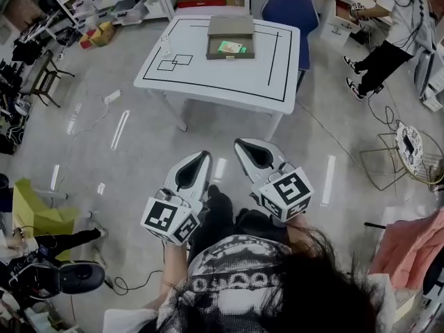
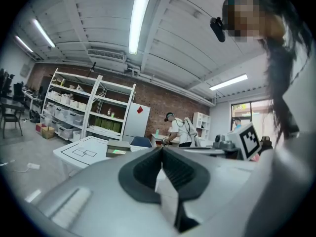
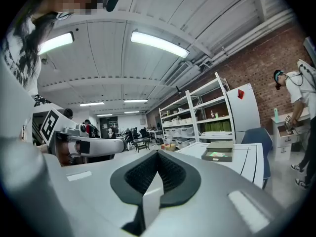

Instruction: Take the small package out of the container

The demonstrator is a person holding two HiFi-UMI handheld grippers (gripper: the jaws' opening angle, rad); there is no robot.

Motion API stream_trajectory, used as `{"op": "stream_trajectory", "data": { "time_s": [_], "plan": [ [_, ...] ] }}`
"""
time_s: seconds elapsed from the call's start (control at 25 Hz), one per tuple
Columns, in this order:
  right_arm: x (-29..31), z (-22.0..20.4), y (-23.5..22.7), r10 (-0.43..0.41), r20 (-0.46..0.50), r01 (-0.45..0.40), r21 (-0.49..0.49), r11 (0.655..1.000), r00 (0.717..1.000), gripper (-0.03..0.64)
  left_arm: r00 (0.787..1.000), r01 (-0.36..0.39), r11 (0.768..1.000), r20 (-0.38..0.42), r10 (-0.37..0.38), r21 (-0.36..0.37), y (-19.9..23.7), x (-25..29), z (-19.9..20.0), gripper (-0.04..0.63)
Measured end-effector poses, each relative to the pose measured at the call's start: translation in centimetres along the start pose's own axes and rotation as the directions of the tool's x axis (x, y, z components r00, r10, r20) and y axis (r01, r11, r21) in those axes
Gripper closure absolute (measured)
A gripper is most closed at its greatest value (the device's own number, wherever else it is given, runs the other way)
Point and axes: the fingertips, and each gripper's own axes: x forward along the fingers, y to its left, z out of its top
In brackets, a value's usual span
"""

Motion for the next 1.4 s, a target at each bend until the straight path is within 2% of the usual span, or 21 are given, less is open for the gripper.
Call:
{"op": "stream_trajectory", "data": {
  "time_s": [0.36, 1.08, 1.4],
  "plan": [
    [4.4, -0.7, -3.7, -0.038, -0.021, 0.038, 0.01, 0.999, 0.999, 0.614, 0.999, 0.03, 1.0, -0.025, -0.031, -0.006, 3.8, 3.7, -0.5, 0.595],
    [23.1, 2.8, -8.2, -0.152, -0.028, 0.152, -0.004, 0.988, 0.988, 0.614, 0.987, 0.158, 0.987, -0.041, -0.157, 0.024, 22.1, 11.4, 4.2, 0.595],
    [28.8, 3.6, -8.3, -0.207, -0.031, 0.206, -0.009, 0.978, 0.978, 0.614, 0.973, 0.226, 0.974, -0.045, -0.225, 0.02, 27.9, 12.5, 4.9, 0.595]
  ]
}}
